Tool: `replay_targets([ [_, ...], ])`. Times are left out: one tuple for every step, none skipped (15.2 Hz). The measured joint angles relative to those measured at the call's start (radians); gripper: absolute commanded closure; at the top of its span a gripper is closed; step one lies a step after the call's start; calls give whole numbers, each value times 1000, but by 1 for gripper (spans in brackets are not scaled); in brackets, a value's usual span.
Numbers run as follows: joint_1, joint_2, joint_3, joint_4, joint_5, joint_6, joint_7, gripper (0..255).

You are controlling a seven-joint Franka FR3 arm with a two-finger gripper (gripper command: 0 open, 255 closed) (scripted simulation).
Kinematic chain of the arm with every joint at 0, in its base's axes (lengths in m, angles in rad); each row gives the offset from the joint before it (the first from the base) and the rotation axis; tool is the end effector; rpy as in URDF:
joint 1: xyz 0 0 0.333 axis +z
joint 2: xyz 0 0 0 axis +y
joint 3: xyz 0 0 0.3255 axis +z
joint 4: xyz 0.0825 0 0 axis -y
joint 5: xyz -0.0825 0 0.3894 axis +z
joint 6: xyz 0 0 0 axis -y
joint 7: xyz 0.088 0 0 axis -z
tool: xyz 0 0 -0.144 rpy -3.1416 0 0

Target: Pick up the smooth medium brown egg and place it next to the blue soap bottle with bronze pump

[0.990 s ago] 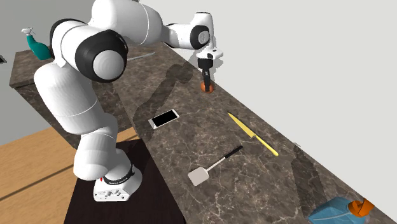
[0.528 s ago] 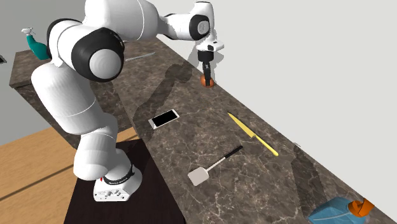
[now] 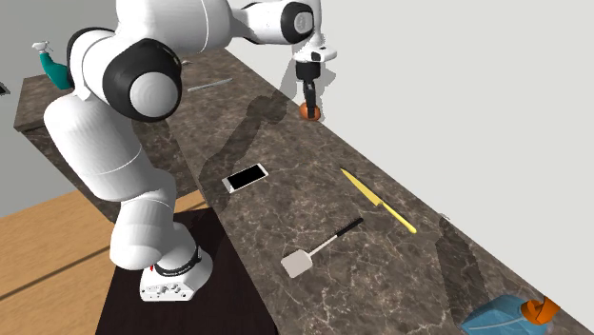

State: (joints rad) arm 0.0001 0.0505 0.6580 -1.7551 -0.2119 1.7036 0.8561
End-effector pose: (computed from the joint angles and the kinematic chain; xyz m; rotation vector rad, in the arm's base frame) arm 0.4700 0.3216 0.4993 2.9397 -0.2349 0.0832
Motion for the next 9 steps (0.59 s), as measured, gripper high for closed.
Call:
replay_targets([
  [0,0,0,13,1,-13,-3,255],
  [1,0,0,24,1,-24,-4,255],
  [1,-1,1,37,2,-38,-7,255],
  [1,-2,1,48,2,-49,-9,255],
  [3,3,2,65,0,-62,-9,255],
  [4,3,3,78,0,-76,-9,255],
  [5,3,4,93,0,-90,-11,255],
  [4,3,3,107,0,-104,-16,255],
  [6,7,4,124,-2,-118,-15,255],
])
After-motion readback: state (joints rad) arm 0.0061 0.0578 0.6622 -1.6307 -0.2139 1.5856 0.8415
